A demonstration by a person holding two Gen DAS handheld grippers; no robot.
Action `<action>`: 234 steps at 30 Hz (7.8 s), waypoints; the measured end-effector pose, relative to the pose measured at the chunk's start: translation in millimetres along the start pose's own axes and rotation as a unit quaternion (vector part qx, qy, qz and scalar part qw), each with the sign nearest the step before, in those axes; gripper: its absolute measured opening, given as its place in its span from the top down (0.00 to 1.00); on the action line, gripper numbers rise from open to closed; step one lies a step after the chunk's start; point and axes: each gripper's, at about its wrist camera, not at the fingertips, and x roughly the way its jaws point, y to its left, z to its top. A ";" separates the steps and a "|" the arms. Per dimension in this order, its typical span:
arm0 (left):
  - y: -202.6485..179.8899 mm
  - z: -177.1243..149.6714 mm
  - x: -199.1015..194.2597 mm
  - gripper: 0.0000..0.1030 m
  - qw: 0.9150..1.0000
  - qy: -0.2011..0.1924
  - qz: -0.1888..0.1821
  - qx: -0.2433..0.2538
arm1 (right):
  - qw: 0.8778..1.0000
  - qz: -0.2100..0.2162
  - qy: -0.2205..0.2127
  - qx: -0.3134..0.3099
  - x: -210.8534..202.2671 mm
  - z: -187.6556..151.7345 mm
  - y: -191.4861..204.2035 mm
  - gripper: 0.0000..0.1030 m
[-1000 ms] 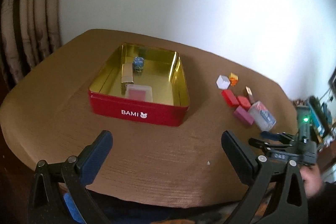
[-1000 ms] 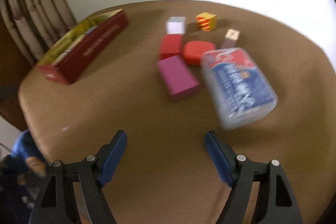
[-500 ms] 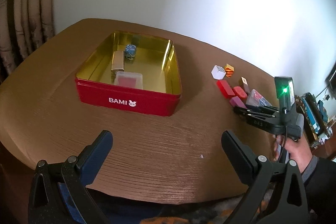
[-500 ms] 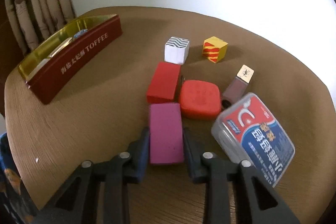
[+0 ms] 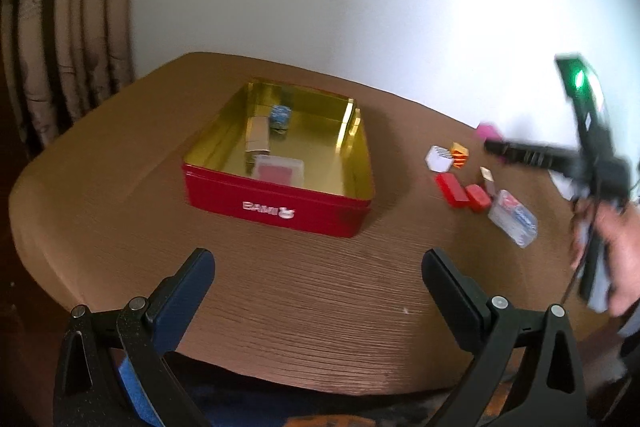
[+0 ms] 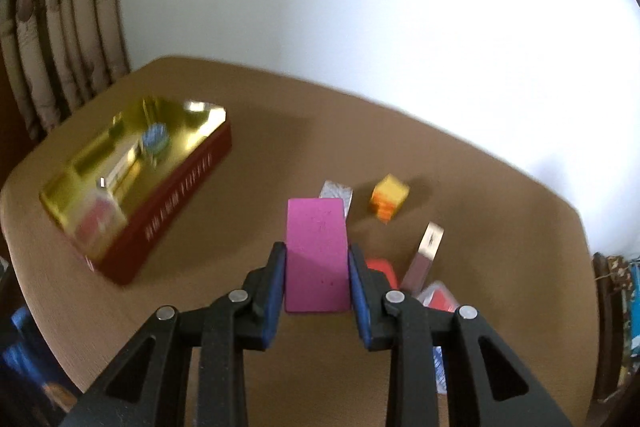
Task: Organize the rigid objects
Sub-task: 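Carry the pink block with the right gripper over the tin, then open the right gripper to drop the pink block into the tin, then grasp the black-and-white chevron cube with the left gripper and lift, then carry the chevron cube with the left gripper over the tin, then open the left gripper to release the chevron cube into the tin, then grasp the clear dental-floss box with the right gripper and lift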
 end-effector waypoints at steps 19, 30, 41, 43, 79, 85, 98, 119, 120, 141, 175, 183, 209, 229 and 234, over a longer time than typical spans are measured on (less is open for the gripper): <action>33.7 6.3 -2.4 0.01 0.997 -0.008 0.034 -0.067 | 0.997 -0.015 -0.063 -0.046 -52.0 105.5 101.9 0.71; 48.4 4.3 1.8 0.01 0.994 0.007 0.039 -0.103 | 0.996 0.008 -0.055 -0.076 -41.1 115.6 156.3 0.71; 58.4 2.0 12.0 0.01 0.990 0.028 0.042 -0.133 | 0.996 0.026 0.014 -0.079 20.1 95.6 181.1 0.71; 57.3 2.4 13.9 0.01 0.990 0.031 0.045 -0.129 | 0.996 0.029 0.031 -0.073 36.0 87.5 180.7 0.71; 56.6 11.8 10.1 0.01 0.992 -0.002 0.059 -0.115 | 0.997 0.077 0.013 -0.021 68.5 75.4 153.0 0.51; 14.0 5.7 11.5 0.01 0.999 -0.002 0.019 -0.035 | 0.999 0.038 -0.019 0.026 2.0 0.6 51.4 0.38; -131.4 -9.2 62.0 0.01 0.991 0.009 -0.018 0.130 | 0.987 -0.025 -0.019 0.159 -50.4 -162.4 -114.6 0.38; -215.9 88.7 269.6 0.22 0.989 0.093 0.073 0.088 | 0.978 0.060 -0.020 0.199 -70.0 -149.8 -140.1 0.38; -217.1 88.3 274.6 0.30 0.989 0.096 0.073 0.089 | 0.978 0.062 -0.018 0.200 -70.0 -150.2 -140.7 0.38; -265.8 112.0 179.4 0.75 0.982 0.020 0.072 0.171 | 0.975 0.086 -0.012 0.202 -77.7 -139.9 -127.6 0.38; -97.0 187.1 101.8 0.74 0.979 -0.017 0.176 0.097 | 0.983 0.080 0.009 0.165 -65.0 -143.1 -105.2 0.37; -62.1 169.5 118.5 0.74 0.979 0.018 0.183 0.088 | 0.983 0.081 0.018 0.164 -59.2 -144.5 -105.1 0.38; 36.9 82.2 171.3 0.74 0.973 0.125 0.195 0.011 | 0.985 0.080 0.047 0.148 -41.7 -147.0 -96.6 0.38; 7.1 10.4 19.0 0.01 0.998 -0.017 0.033 0.048 | 0.991 0.049 0.006 0.123 -34.5 -152.2 -102.2 0.38; 4.1 -11.3 26.6 0.01 0.999 0.011 -0.008 0.046 | 0.998 0.034 0.005 0.058 -28.2 -133.2 -109.7 0.37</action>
